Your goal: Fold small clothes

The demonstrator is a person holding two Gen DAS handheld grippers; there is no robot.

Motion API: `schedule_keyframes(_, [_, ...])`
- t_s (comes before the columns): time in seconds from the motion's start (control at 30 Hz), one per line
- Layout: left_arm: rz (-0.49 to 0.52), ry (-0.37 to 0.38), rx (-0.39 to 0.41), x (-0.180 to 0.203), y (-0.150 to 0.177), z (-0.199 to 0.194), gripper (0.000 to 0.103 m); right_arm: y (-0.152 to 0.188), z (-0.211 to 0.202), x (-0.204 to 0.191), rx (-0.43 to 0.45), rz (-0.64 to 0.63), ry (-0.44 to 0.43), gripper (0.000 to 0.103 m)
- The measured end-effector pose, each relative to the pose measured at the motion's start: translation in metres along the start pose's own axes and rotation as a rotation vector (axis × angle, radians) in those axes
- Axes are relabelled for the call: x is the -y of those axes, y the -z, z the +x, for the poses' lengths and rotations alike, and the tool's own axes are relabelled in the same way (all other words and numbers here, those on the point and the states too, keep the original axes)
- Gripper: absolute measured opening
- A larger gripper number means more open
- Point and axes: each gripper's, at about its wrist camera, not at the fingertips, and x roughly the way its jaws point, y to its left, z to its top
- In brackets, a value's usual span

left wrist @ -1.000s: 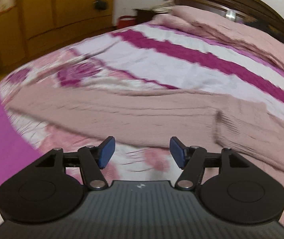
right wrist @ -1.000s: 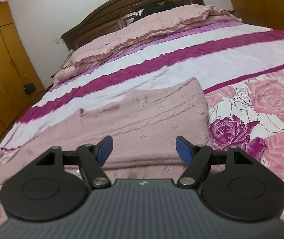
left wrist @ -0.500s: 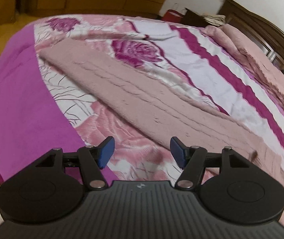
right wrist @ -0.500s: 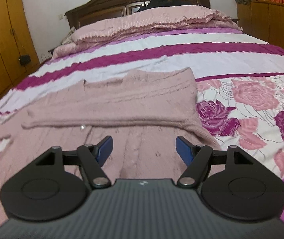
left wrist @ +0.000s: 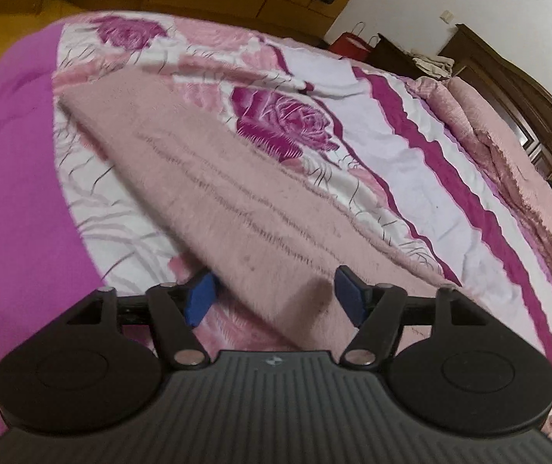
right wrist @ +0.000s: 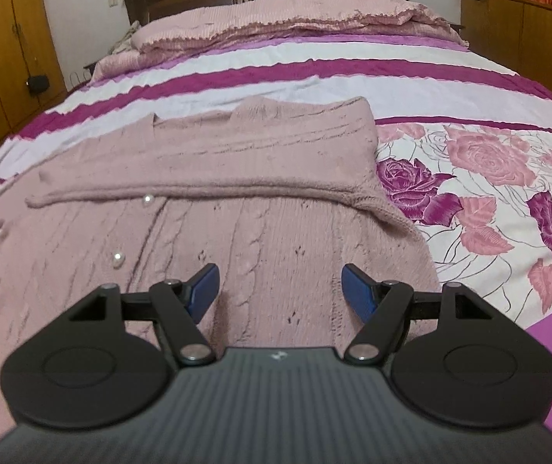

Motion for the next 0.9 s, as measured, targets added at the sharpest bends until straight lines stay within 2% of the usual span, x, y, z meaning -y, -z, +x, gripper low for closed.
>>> schedule_keyframes(0.2, [0.069, 0.004, 0.062, 0.013, -0.005, 0.01, 0.078, 0.001, 0.002, -0.002, -0.001, -0.002, 0.003, 0.072])
schedule_keyframes(0.33, [0.093, 0.038, 0.084, 0.015, -0.007, 0.015, 0.075, 0.001, -0.001, -0.001, 0.021, 0.019, 0.0, 0.072])
schedule_keyframes(0.4, [0.124, 0.042, 0.089, 0.017, -0.006, 0.017, 0.063, 0.001, -0.002, 0.0, 0.028, 0.032, -0.01, 0.072])
schedule_keyframes(0.47, [0.145, 0.042, 0.078, 0.018, -0.006, 0.019, 0.041, 0.001, -0.002, 0.0, 0.034, 0.036, -0.02, 0.072])
schedule_keyframes(0.57, [0.167, 0.07, 0.09, 0.017, -0.005, 0.014, 0.023, 0.001, -0.003, -0.001, 0.041, 0.031, -0.024, 0.072])
schedule_keyframes(0.67, [0.231, 0.121, 0.139, 0.024, -0.004, -0.002, 0.014, 0.0, -0.005, 0.0, 0.057, 0.042, -0.031, 0.072])
schedule_keyframes(0.9, [0.277, 0.263, 0.217, 0.056, -0.01, -0.045, 0.012, -0.002, -0.016, 0.006, 0.118, 0.091, -0.027, 0.072])
